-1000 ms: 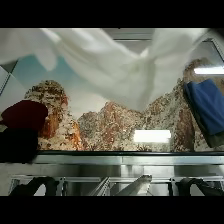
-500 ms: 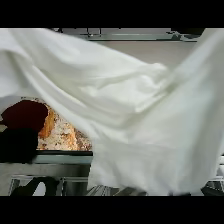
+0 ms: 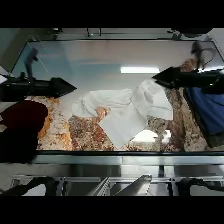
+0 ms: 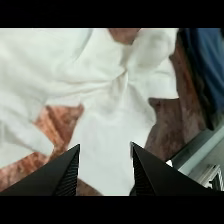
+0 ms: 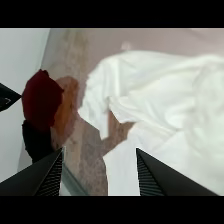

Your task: Fold the shirts.

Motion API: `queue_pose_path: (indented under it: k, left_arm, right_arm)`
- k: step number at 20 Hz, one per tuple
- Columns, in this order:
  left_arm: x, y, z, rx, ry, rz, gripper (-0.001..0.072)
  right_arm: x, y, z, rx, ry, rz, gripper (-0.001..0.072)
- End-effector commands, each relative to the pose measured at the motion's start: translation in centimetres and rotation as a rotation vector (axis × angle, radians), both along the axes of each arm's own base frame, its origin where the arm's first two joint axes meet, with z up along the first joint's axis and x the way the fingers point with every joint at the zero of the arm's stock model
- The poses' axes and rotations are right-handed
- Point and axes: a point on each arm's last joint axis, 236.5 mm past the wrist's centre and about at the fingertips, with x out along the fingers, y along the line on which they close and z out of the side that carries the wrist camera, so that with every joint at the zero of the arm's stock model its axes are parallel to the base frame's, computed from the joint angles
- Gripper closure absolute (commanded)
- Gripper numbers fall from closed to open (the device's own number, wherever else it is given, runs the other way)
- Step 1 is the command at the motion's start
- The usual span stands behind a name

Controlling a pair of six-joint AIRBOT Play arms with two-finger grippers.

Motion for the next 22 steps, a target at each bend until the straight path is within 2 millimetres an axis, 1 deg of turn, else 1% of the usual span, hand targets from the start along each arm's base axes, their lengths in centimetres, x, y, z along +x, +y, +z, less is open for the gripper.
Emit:
queue_pose_path:
  k: [1,3,4,5,8,10,12,13,14,16,17,18,19,21,22]
  left_arm:
    - [0.0,2.2,-7.5,-0.008,0.205,-0.029,0.0369]
    - [-1.3,2.5,-8.4,-0.049,0.283,-0.065,0.0369]
    - [-2.0,2.2,-9.0,-0.062,0.314,-0.076,0.0369]
    - [-2.8,1.7,-9.9,-0.062,0.339,-0.075,0.0369]
    - [-5.3,-1.3,-12.8,-0.041,0.399,-0.096,0.0368]
    - [-6.1,-3.6,-14.6,0.011,0.391,-0.115,0.0368]
    - [-5.5,-5.7,-15.2,0.063,0.333,-0.127,0.0368]
    - [-4.9,-6.5,-15.2,0.082,0.299,-0.134,0.0368]
    - [-3.9,-7.4,-14.9,0.104,0.250,-0.134,0.0368]
    - [-2.0,-8.6,-14.4,0.128,0.177,-0.125,0.0368]
    - [-1.5,-8.9,-14.4,0.135,0.164,-0.130,0.0369]
    - [-1.3,-9.0,-14.8,0.150,0.161,-0.144,0.0369]
    - [-1.2,-8.7,-15.6,0.185,0.176,-0.156,0.0369]
    - [-1.7,-7.6,-17.1,0.252,0.230,-0.179,0.0369]
    - [-1.9,-7.5,-17.3,0.263,0.241,-0.201,0.0369]
  right_arm:
    - [-0.6,-0.7,-6.6,0.061,0.176,0.030,0.0206]
    - [-1.7,-1.8,-5.8,0.075,0.174,0.065,0.0207]
    - [-2.4,-2.1,-5.9,0.060,0.181,0.089,0.0208]
    - [-3.4,-2.3,-6.4,0.033,0.198,0.119,0.0209]
    - [-5.9,-2.0,-8.1,0.026,0.267,0.145,0.0210]
    - [-7.1,-1.9,-9.5,0.023,0.312,0.144,0.0209]
    - [-8.0,-1.8,-10.4,0.021,0.334,0.148,0.0210]
    - [-8.4,-1.7,-10.6,0.024,0.339,0.154,0.0210]
    - [-8.6,-1.7,-10.8,0.024,0.344,0.156,0.0210]
    - [-9.0,-1.8,-11.4,0.008,0.355,0.162,0.0209]
    - [-9.0,-1.9,-11.8,-0.003,0.358,0.154,0.0210]
    - [-8.9,-2.1,-12.4,-0.031,0.356,0.142,0.0210]
    - [-8.5,-2.5,-13.2,-0.065,0.353,0.122,0.0210]
    - [-7.4,-2.7,-14.2,-0.115,0.332,0.081,0.0210]
    - [-7.0,-2.5,-14.6,-0.135,0.321,0.069,0.0209]
